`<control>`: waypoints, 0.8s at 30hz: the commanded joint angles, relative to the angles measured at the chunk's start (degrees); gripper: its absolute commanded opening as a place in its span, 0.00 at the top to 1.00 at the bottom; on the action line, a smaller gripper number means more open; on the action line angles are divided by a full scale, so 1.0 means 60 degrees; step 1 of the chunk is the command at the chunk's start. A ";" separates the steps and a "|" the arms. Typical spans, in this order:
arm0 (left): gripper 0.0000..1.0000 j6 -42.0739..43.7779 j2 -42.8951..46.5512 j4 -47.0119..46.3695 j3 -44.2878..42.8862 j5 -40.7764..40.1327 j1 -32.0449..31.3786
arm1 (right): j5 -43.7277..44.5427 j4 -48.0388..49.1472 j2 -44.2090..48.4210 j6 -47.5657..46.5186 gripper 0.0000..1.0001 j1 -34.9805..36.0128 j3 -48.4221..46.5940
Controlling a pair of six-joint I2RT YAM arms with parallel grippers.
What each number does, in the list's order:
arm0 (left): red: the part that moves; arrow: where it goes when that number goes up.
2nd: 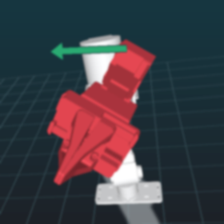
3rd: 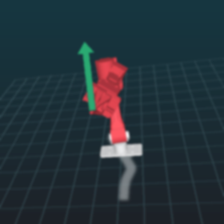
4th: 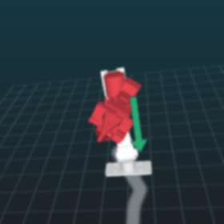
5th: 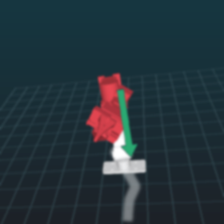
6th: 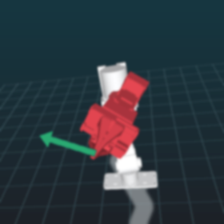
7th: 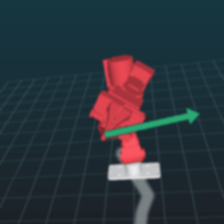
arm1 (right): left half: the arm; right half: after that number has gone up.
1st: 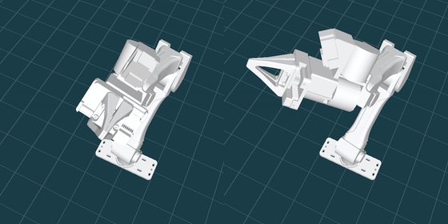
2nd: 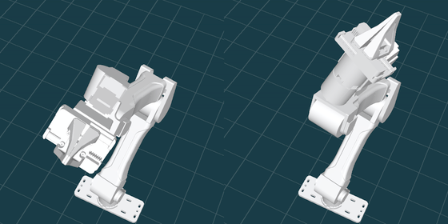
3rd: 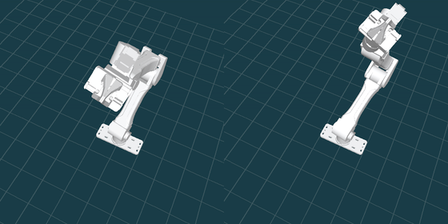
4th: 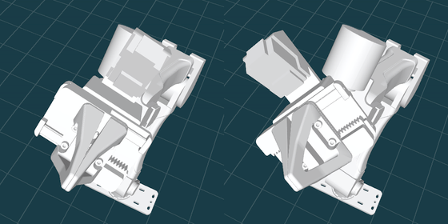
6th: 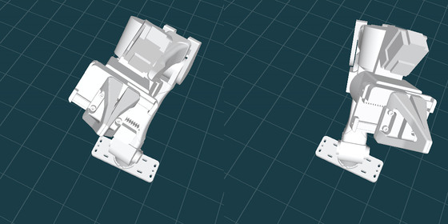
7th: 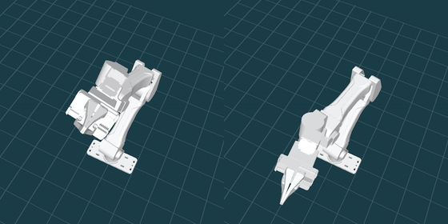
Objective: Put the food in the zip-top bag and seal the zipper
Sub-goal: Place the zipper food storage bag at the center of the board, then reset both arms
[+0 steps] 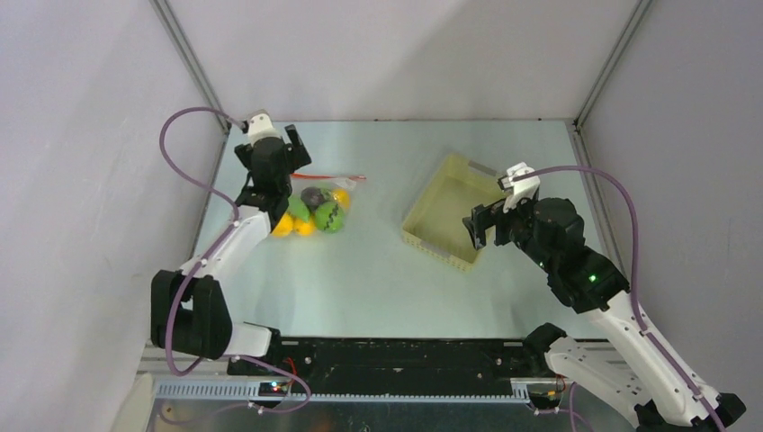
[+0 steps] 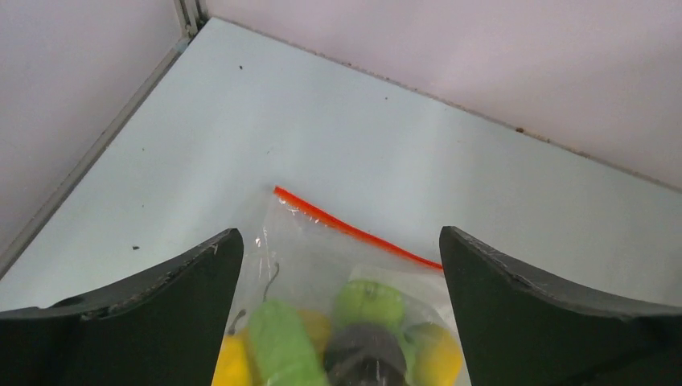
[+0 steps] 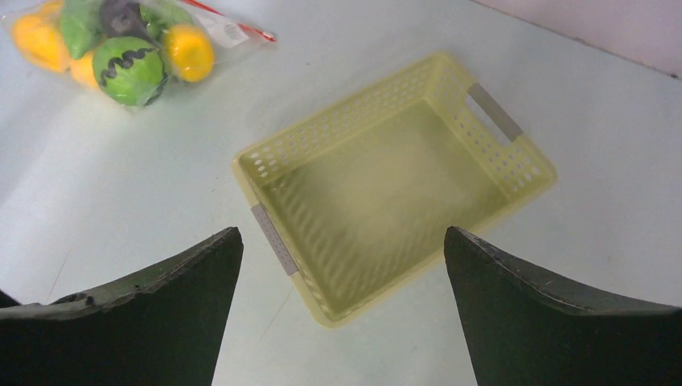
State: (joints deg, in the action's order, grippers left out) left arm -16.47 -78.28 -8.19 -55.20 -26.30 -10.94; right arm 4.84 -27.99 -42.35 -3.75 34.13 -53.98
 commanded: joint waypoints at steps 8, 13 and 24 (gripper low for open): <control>0.00 -0.1331 0.3238 0.3214 -0.0273 0.0326 0.0067 | 0.1204 0.0500 0.0601 0.3038 0.01 -0.2251 0.1029; 0.00 -0.2304 0.6233 0.4411 0.2001 0.0523 0.0038 | 0.0250 0.0088 0.0811 0.3874 0.01 -0.3972 0.1433; 0.00 -0.4479 1.2058 0.6383 0.4569 0.0438 -0.0010 | 0.1199 0.0055 0.1909 0.4713 0.00 -0.4863 0.3045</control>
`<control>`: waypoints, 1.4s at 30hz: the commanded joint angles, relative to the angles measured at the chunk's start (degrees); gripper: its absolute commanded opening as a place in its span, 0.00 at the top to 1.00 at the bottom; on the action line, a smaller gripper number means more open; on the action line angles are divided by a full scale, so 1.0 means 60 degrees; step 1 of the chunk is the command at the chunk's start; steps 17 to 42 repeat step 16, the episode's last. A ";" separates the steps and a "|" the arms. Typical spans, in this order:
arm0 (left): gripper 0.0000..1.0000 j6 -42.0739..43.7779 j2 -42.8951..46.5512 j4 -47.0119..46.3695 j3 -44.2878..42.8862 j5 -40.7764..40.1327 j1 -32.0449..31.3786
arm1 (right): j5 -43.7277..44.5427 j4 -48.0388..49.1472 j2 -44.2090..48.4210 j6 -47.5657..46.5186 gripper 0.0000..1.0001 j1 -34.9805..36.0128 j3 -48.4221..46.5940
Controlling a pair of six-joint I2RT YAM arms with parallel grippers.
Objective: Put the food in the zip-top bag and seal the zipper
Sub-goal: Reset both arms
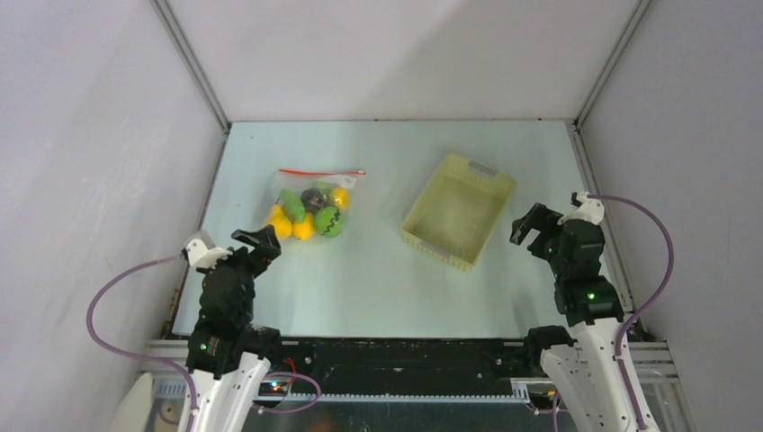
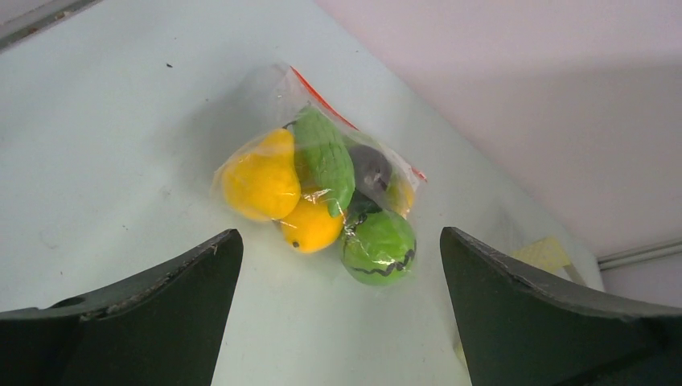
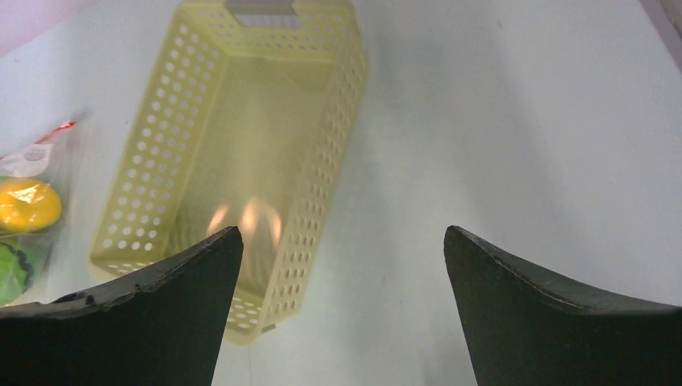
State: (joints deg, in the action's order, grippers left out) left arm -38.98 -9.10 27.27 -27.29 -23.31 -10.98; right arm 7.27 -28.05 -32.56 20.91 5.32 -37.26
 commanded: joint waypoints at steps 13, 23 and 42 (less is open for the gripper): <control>0.00 -0.0599 -0.0784 0.1054 -0.0789 -0.0622 -0.0001 | 0.1807 0.0112 0.1100 0.0746 0.00 -0.0074 0.0434; 0.00 -0.0645 -0.0436 0.0799 -0.0465 -0.0457 -0.0004 | 0.1686 0.0268 0.1072 0.0675 0.00 -0.0070 0.0476; 0.00 -0.0645 -0.0436 0.0799 -0.0465 -0.0457 -0.0004 | 0.1686 0.0268 0.1072 0.0675 0.00 -0.0070 0.0476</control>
